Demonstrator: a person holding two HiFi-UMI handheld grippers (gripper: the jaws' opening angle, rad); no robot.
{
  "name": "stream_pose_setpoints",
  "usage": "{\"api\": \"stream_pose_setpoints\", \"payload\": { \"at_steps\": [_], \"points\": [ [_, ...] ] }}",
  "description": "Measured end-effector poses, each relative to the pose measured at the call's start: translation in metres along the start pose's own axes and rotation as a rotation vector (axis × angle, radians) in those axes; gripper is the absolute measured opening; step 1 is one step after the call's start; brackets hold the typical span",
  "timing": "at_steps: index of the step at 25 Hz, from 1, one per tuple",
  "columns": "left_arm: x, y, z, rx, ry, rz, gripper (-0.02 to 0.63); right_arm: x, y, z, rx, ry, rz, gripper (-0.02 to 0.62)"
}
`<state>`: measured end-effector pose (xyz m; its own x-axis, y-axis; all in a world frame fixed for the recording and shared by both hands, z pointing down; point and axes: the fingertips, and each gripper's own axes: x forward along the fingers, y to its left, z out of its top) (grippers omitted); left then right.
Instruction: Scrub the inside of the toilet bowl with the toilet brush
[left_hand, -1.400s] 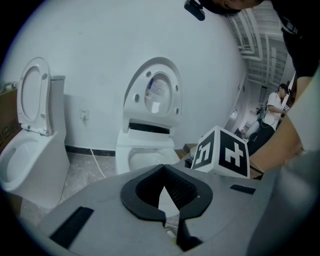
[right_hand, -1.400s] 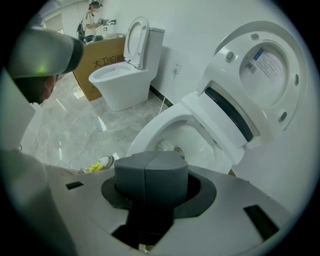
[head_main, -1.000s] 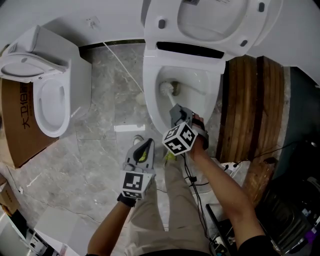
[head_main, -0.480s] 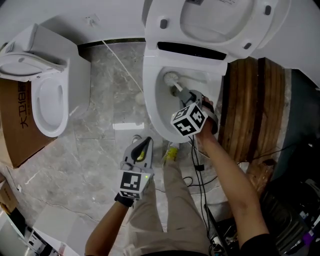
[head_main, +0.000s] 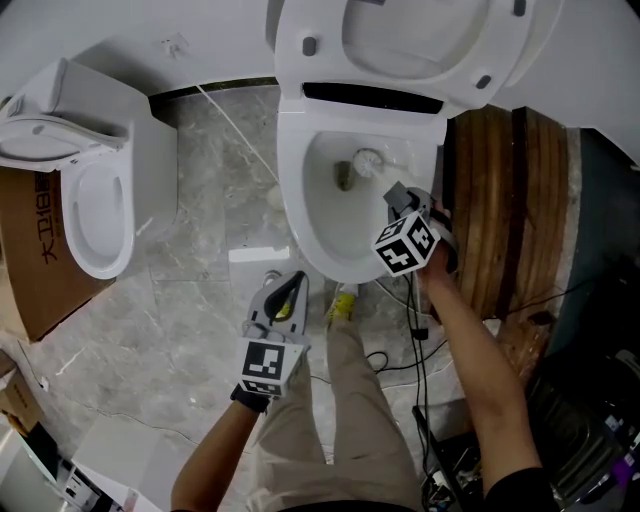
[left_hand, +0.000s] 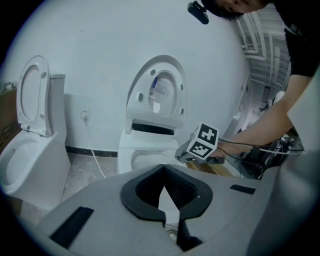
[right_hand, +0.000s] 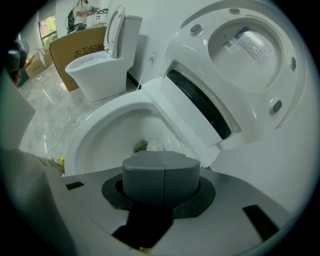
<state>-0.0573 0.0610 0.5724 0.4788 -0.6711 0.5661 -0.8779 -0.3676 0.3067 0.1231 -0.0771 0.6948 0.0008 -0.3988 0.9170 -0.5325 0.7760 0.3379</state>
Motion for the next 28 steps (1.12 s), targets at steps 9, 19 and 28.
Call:
{"api": "stream_pose_setpoints", "payload": {
  "at_steps": [9, 19, 28],
  "points": [
    [0.001, -0.013, -0.005, 0.016, 0.014, -0.018, 0.018, -0.015, 0.031, -0.047, -0.035, 0.035, 0.033, 0.153],
    [0.005, -0.019, -0.005, 0.017, 0.013, -0.031, 0.018, -0.023, 0.102, -0.063, 0.003, 0.064, 0.125, 0.157],
    [0.001, -0.008, -0.009, 0.008, 0.016, -0.017, 0.018, -0.020, 0.126, -0.050, 0.102, 0.066, 0.168, 0.160]
  ]
}}
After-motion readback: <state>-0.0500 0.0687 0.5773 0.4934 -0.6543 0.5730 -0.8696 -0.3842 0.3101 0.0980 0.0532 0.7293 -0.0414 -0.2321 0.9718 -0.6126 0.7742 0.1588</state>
